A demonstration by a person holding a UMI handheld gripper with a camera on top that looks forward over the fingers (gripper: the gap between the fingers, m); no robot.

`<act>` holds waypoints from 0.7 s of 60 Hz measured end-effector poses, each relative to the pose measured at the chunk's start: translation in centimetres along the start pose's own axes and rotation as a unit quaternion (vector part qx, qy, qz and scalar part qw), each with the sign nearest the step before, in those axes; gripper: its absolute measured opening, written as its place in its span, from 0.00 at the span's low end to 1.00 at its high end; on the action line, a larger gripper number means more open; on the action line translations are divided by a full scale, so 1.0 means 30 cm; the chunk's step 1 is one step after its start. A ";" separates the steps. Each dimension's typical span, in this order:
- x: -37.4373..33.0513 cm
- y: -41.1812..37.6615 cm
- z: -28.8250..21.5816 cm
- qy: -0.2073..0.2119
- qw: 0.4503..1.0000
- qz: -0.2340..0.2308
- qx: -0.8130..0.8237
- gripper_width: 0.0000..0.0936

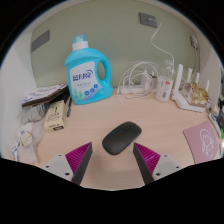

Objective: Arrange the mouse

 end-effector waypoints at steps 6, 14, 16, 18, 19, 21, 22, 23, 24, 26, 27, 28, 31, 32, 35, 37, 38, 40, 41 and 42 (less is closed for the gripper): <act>0.059 0.011 -0.044 -0.002 1.000 0.001 0.003 0.91; 0.127 0.005 -0.094 -0.003 1.000 -0.003 0.000 0.89; 0.143 0.001 -0.104 -0.003 1.000 -0.001 -0.004 0.89; 0.158 0.000 -0.114 -0.004 1.000 0.005 -0.012 0.87; 0.166 -0.001 -0.117 -0.004 1.000 0.008 -0.017 0.85; 0.181 -0.005 -0.126 -0.004 1.000 0.014 -0.027 0.81; 0.186 -0.010 -0.131 -0.002 0.999 0.015 -0.031 0.80; 0.191 -0.015 -0.135 0.001 0.999 0.014 -0.033 0.78; 0.197 -0.019 -0.138 0.002 0.999 0.014 -0.034 0.75; 0.205 -0.027 -0.142 0.003 0.999 0.011 -0.035 0.69; 0.208 -0.031 -0.144 0.004 0.999 0.010 -0.036 0.65; 0.211 -0.036 -0.146 0.005 0.999 0.008 -0.036 0.61; 0.218 -0.048 -0.148 0.006 0.999 0.000 -0.045 0.51; 0.217 -0.049 -0.150 0.005 0.999 0.003 -0.048 0.51; 0.216 -0.053 -0.149 0.003 0.998 0.006 -0.057 0.48; 0.216 -0.054 -0.151 0.002 0.998 0.006 -0.064 0.45; 0.216 -0.054 -0.152 0.002 0.998 0.005 -0.068 0.44; 0.215 -0.054 -0.153 0.002 0.997 0.002 -0.072 0.42; 0.214 -0.054 -0.153 0.002 0.997 0.000 -0.073 0.41; 0.212 -0.055 -0.153 0.001 0.997 -0.003 -0.074 0.39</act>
Point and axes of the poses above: the point between the fingertips, and its own axes, seen from behind it with the camera up: y to the right, z down, x forward, the way the camera looks, the point moved 9 cm from there along -x, backward, against the way the camera looks, and after that the axes turned 1 degree about z, right-handed, at the moved point
